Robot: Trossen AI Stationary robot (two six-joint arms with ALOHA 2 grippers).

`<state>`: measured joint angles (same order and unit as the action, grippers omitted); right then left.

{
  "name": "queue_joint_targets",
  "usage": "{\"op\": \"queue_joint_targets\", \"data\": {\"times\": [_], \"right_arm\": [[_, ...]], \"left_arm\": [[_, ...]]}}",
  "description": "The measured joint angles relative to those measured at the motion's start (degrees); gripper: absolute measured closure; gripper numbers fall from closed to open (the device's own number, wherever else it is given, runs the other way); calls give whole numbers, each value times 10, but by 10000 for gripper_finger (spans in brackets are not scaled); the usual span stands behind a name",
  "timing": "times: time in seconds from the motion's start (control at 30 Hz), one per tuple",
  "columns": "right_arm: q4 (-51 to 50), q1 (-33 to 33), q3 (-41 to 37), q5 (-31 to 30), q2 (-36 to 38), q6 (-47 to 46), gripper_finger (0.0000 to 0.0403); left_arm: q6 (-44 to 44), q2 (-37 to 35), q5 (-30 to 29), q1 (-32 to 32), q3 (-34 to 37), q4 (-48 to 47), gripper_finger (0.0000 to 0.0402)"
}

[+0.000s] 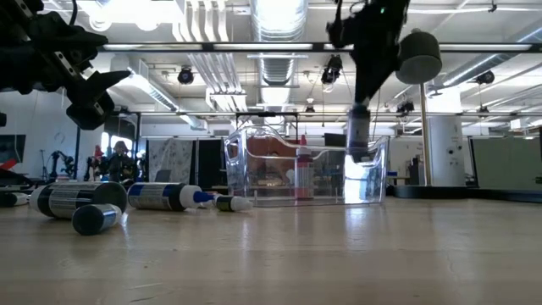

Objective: Pick & Place food coloring
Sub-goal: Put the large purple food coloring bottle into the transparent container

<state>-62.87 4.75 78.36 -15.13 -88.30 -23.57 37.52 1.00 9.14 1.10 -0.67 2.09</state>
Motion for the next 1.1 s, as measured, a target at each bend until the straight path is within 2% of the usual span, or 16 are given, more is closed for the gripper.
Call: {"op": "queue_joint_targets", "data": {"times": [0.33, 0.47, 0.9, 1.1], "right_arm": [[39, 7, -6, 6, -91, 74, 296], [59, 21, -13, 47, -113, 76, 296], [70, 39, -45, 66, -72, 41, 294], [59, 39, -56, 85, -72, 34, 262]], "left_arm": [[0, 0, 0, 0, 0, 0, 205], [0, 0, 0, 0, 0, 0, 205], [0, 0, 0, 0, 0, 0, 205], [0, 0, 0, 0, 0, 0, 205]]}}
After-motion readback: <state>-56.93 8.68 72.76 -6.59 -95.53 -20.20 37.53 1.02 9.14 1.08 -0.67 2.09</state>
